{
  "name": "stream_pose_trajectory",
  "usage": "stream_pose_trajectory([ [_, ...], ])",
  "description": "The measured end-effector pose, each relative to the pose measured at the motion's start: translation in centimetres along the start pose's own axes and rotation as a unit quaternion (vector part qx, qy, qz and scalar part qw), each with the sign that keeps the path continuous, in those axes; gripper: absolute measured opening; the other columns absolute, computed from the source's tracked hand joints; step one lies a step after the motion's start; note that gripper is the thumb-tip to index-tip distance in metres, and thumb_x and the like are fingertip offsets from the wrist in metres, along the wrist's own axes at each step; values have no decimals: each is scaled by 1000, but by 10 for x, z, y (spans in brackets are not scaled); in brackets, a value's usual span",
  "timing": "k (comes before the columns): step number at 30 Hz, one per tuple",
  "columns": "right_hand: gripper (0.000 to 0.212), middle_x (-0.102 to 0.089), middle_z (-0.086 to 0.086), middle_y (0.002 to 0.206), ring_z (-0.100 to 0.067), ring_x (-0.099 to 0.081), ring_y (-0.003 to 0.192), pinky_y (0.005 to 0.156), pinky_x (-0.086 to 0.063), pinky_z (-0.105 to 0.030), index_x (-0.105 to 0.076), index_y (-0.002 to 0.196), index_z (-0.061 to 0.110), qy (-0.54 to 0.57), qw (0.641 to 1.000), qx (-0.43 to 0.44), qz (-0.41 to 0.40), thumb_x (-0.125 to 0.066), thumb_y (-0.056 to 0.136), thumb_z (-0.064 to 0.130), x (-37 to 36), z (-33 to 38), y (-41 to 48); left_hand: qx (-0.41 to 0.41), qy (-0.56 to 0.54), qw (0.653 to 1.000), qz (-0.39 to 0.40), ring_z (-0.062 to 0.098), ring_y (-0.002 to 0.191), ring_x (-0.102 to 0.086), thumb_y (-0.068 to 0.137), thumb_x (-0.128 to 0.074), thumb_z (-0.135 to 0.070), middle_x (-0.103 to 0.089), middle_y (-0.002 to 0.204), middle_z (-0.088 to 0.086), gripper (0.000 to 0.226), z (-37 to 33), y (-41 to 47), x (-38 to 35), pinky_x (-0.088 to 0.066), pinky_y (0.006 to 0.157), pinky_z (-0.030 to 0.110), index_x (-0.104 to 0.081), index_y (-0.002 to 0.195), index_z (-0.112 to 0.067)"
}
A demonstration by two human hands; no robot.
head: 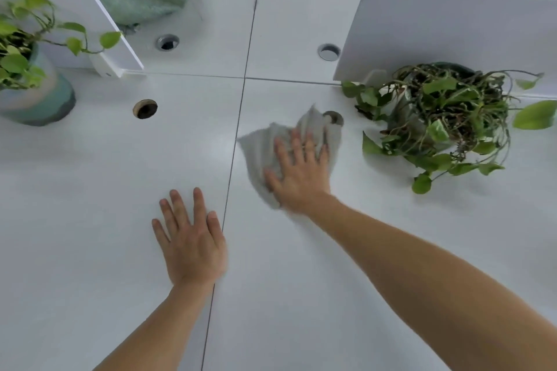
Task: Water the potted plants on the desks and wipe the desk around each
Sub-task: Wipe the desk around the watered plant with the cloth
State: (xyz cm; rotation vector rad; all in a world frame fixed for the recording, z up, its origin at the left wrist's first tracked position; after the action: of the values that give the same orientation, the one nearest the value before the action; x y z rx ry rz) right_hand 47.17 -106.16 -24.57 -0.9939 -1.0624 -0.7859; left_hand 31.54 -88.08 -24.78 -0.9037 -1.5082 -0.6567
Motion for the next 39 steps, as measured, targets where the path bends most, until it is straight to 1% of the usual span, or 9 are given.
stream_pose_trajectory([
  [4,72,21,4,165,-23,23,152,120,14,-53,6,156,44,-26,989,141,31,-11,93,74,-18,-14,-94,1,-4,1000,2,32,149,-2,97,-3,-43,-8,161,14,62,0,-2,1,-3,119,51,-14,154,-23],
  [9,77,22,5,165,-23,14,154,120,9,-54,11,155,45,-42,994,-105,9,-3,87,78,10,-150,-69,3,-13,1000,3,30,149,3,100,-12,-38,-2,162,14,57,-2,-1,3,1,120,50,-10,155,-23],
  [13,73,17,-5,167,-33,13,153,119,9,-62,7,159,34,51,964,-260,-28,-12,96,67,-3,-126,-79,-6,-7,1000,8,31,149,2,102,-16,-36,-3,162,14,55,-4,-1,4,1,119,49,-12,154,-23],
  [16,77,19,-8,166,-35,19,151,114,14,-66,5,159,32,34,992,-122,-6,-18,94,67,-33,-44,-131,-51,-15,998,14,32,149,-5,103,-25,-32,-10,161,15,52,3,-1,10,-6,119,49,-23,153,-21],
  [20,71,-23,-12,165,-33,-8,152,109,-10,-68,-32,154,33,-42,987,154,8,-31,94,70,-65,16,-235,-130,3,990,58,32,149,-10,102,-30,-28,-13,161,15,51,25,-9,14,-12,119,46,-27,152,-20],
  [23,73,-11,-3,167,-27,-2,154,115,0,-64,-18,156,43,-99,957,272,25,-14,92,77,-47,-12,-199,-58,18,996,61,36,147,-12,102,-23,-36,-15,159,19,54,71,-45,19,-16,118,49,-22,153,-18],
  [30,76,14,-12,166,-41,17,151,112,6,-73,4,160,28,41,978,-203,15,-13,96,66,-9,-38,-61,-30,31,998,51,33,149,1,94,3,-50,2,160,14,66,104,-105,1,-4,120,47,2,152,-17],
  [35,73,10,-8,168,-33,19,152,113,11,-69,-7,160,32,17,997,70,26,-20,97,66,-58,78,-169,-35,33,998,43,33,149,3,92,6,-51,5,161,15,67,106,-105,4,-1,120,46,8,150,-19],
  [39,67,-27,-4,164,-34,-25,150,110,-12,-62,-34,154,36,-47,988,146,17,-25,97,70,-81,23,-283,-14,42,996,81,33,149,7,97,-4,-45,8,161,16,63,102,-104,6,-1,121,47,8,153,-20],
])
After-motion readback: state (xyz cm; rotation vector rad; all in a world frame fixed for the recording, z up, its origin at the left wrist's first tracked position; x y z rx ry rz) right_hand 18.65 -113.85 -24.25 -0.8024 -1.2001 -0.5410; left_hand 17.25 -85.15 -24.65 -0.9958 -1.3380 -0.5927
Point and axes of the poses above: each hand's wrist, its own y-axis towards the middle knuckle, its own x-axis out of the back of the hand, z = x × y, the point moved 9 cm from there along y, towards the middle knuckle
